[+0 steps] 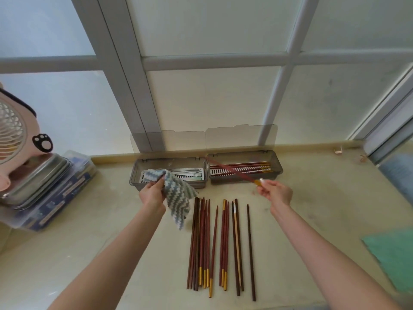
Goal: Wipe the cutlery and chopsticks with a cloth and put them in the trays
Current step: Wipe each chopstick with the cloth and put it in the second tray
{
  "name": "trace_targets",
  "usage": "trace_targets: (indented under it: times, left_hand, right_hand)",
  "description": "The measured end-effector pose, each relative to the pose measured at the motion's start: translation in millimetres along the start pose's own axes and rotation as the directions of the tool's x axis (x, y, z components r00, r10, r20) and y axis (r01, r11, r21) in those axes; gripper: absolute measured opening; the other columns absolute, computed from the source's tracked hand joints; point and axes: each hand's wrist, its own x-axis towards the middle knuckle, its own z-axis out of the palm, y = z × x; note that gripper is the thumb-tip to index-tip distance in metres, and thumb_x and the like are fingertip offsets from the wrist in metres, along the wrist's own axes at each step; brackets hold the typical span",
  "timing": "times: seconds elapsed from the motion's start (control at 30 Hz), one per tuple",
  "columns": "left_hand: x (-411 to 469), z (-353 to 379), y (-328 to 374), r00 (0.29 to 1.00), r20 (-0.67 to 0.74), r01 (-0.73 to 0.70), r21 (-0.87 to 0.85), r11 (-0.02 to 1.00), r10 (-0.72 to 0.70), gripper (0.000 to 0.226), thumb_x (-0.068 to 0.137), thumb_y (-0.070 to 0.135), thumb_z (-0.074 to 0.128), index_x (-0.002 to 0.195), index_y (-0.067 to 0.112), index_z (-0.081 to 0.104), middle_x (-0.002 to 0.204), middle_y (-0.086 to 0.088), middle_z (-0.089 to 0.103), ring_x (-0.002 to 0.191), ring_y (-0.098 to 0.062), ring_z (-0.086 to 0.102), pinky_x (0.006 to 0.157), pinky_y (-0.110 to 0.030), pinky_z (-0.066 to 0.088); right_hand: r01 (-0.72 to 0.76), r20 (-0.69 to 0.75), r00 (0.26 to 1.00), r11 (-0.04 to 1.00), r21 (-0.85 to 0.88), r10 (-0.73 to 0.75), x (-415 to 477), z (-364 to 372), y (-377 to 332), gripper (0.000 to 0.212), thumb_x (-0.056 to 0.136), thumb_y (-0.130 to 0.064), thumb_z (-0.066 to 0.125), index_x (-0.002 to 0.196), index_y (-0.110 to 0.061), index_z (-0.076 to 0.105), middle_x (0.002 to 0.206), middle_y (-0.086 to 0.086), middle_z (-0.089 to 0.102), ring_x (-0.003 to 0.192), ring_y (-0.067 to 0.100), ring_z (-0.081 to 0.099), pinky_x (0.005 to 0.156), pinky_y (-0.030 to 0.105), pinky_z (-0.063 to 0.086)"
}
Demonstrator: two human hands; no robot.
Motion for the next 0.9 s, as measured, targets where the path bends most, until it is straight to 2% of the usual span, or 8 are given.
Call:
trace_targets:
  times: [0.07,0.17,0.27,0.4,0.57,0.77,0.83,0.9]
  left_hand:
    - [-10,0,-8,0.993,0.119,0.016,0.067,0.998,-0.024,0.021,0.088,0.007,0.059,0.108,0.002,0.056,0.088,-0.008,0.062,0.078,-0.018,0.060,0.070,-0.029,0.050]
    - [-20,2,-19,0.976,0.207,0.049,0.114,0.992,-0.072,0.016,0.091,0.007,0.054,0.107,0.004,0.055,0.085,-0.007,0.061,0.074,-0.017,0.058,0.061,-0.027,0.047]
    - [-23,0,-26,0.965,0.246,0.051,0.158,0.986,-0.089,0.018,0.093,0.008,0.051,0.109,0.003,0.056,0.082,-0.006,0.061,0.071,-0.014,0.057,0.056,-0.022,0.049]
    - [-28,-2,-32,0.964,0.258,0.020,0.183,0.983,-0.068,0.011,0.093,0.008,0.050,0.089,0.006,0.060,0.075,-0.004,0.065,0.062,-0.012,0.062,0.053,-0.019,0.052]
    - [-29,-9,-32,0.973,0.228,0.000,0.180,0.984,-0.042,0.013,0.094,0.007,0.049,0.088,0.007,0.061,0.078,-0.007,0.066,0.066,-0.016,0.063,0.066,-0.029,0.052]
    - [-26,-15,-30,0.982,0.187,0.008,0.145,0.989,-0.036,0.013,0.093,0.008,0.050,0.086,0.008,0.061,0.071,-0.004,0.067,0.065,-0.016,0.063,0.064,-0.028,0.053]
    - [-25,-14,-30,0.982,0.184,0.012,0.129,0.992,-0.036,0.013,0.093,0.008,0.050,0.087,0.008,0.061,0.075,-0.006,0.066,0.069,-0.018,0.061,0.067,-0.029,0.051]
    - [-26,-13,-29,0.980,0.195,0.016,0.121,0.993,-0.040,0.013,0.094,0.009,0.049,0.088,0.009,0.061,0.080,-0.007,0.064,0.070,-0.017,0.060,0.064,-0.027,0.052]
  right_hand:
    - [0.098,-0.136,0.986,0.995,0.014,-0.095,22,-7,-7,0.017,0.082,0.004,0.067,0.072,-0.009,0.061,0.079,0.014,0.066,0.050,0.013,0.063,0.047,0.017,0.052]
    - [0.243,-0.183,0.950,0.967,-0.078,-0.254,50,-15,-20,0.029,0.083,0.004,0.066,0.063,-0.013,0.056,0.071,0.012,0.062,0.036,0.002,0.056,0.042,0.014,0.048]
    - [0.303,-0.131,0.934,0.932,-0.197,-0.332,68,-16,-32,0.023,0.082,0.006,0.065,0.066,-0.008,0.056,0.063,0.006,0.056,0.031,-0.001,0.051,0.039,0.011,0.044]
    - [0.301,0.003,0.948,0.895,-0.328,-0.318,99,-5,-39,0.018,0.084,0.006,0.063,0.070,-0.005,0.060,0.063,0.007,0.055,0.030,-0.002,0.049,0.036,0.010,0.042]
    - [0.289,0.070,0.956,0.886,-0.362,-0.284,131,15,-40,0.003,0.086,0.000,0.065,0.085,-0.002,0.067,0.065,0.009,0.060,0.033,0.002,0.054,0.039,0.011,0.046]
    - [0.317,0.171,0.948,0.782,-0.537,-0.267,139,19,-36,0.024,0.096,-0.013,0.053,0.115,-0.003,0.064,0.093,0.017,0.068,0.055,0.018,0.065,0.045,0.013,0.051]
    - [0.332,0.207,0.943,0.717,-0.613,-0.260,142,16,-36,0.026,0.096,-0.021,0.052,0.111,-0.005,0.067,0.093,0.018,0.069,0.072,0.029,0.069,0.061,0.030,0.060]
    - [0.362,0.264,0.932,0.595,-0.718,-0.249,140,14,-37,0.026,0.095,-0.024,0.052,0.112,-0.012,0.068,0.099,0.017,0.070,0.087,0.033,0.068,0.080,0.043,0.057]
